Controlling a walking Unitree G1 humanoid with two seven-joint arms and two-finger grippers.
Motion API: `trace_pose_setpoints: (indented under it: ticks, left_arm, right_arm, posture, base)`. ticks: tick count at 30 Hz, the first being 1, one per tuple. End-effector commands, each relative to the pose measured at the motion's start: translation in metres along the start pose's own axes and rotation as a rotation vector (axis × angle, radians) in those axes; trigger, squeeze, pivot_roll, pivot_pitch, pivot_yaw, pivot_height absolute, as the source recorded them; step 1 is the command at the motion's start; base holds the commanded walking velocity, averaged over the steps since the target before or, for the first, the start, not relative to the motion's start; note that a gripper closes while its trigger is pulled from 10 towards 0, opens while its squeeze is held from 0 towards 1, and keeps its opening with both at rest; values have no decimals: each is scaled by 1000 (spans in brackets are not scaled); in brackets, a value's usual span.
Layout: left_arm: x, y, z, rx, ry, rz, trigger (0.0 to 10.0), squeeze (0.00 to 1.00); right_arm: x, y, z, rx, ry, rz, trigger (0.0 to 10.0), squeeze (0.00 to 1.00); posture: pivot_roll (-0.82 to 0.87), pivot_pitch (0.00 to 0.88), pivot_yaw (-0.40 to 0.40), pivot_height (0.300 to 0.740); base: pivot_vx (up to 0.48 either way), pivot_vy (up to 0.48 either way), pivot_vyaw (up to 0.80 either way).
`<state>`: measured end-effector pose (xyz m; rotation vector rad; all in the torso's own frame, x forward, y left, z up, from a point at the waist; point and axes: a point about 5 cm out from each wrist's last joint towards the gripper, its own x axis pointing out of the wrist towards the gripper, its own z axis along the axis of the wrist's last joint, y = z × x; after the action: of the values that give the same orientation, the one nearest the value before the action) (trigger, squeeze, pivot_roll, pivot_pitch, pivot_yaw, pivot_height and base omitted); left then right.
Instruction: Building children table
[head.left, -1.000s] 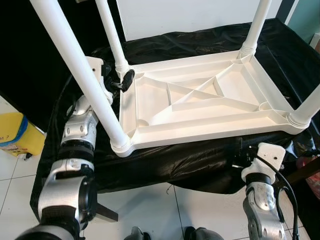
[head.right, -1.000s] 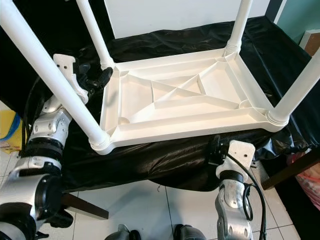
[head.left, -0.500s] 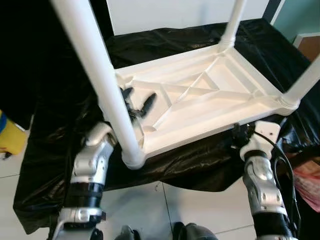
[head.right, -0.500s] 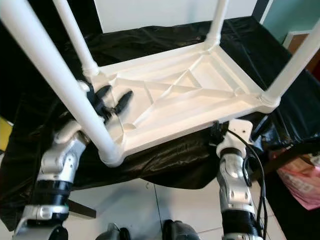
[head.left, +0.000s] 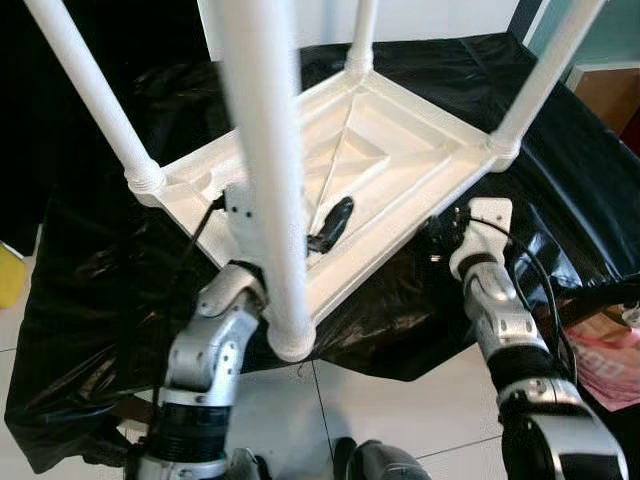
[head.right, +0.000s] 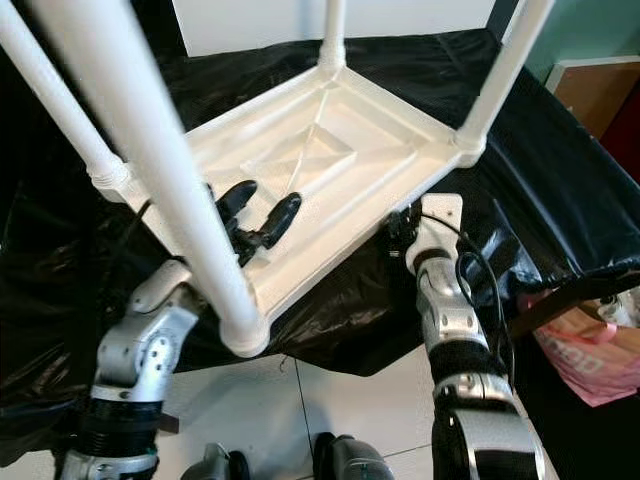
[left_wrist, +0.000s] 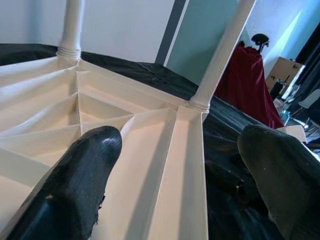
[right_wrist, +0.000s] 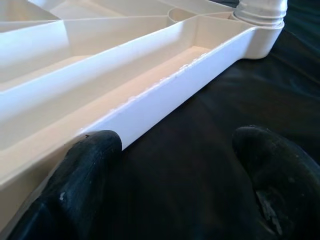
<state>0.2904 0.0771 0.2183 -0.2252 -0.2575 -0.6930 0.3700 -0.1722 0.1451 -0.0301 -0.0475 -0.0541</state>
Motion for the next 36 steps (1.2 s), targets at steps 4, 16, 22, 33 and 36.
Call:
trace_pose_setpoints:
  ticks: [4, 16, 22, 33, 36]
  left_arm:
    - [19, -12, -3, 9, 26, -3, 10000, 0]
    - [13, 28, 10, 186, 91, 43, 10000, 0]
    - [12, 34, 12, 205, 95, 45, 10000, 0]
    - [10, 44, 11, 229, 125, 24, 10000, 0]
    - [10, 44, 11, 230, 129, 21, 10000, 0]
  right_arm:
    - [9, -2, 6, -12, -19, -6, 10000, 0]
    - [-20, -29, 6, -39, -140, 95, 10000, 0]
    - [-36, -29, 16, -48, -193, 189, 10000, 0]
    - [-93, -29, 37, -75, -213, 517, 10000, 1000]
    - [-98, -31, 38, -85, -199, 553, 10000, 1000]
  posture:
    - [35, 170, -39, 740]
    - [1, 209, -54, 740]
    - [-19, 211, -46, 740]
    - [-91, 190, -4, 740]
    - [-93, 188, -2, 740]
  base:
    - [0, 0, 0]
    - [0, 0, 0]
    - [0, 0, 0]
    - [0, 0, 0]
    - [0, 0, 0]
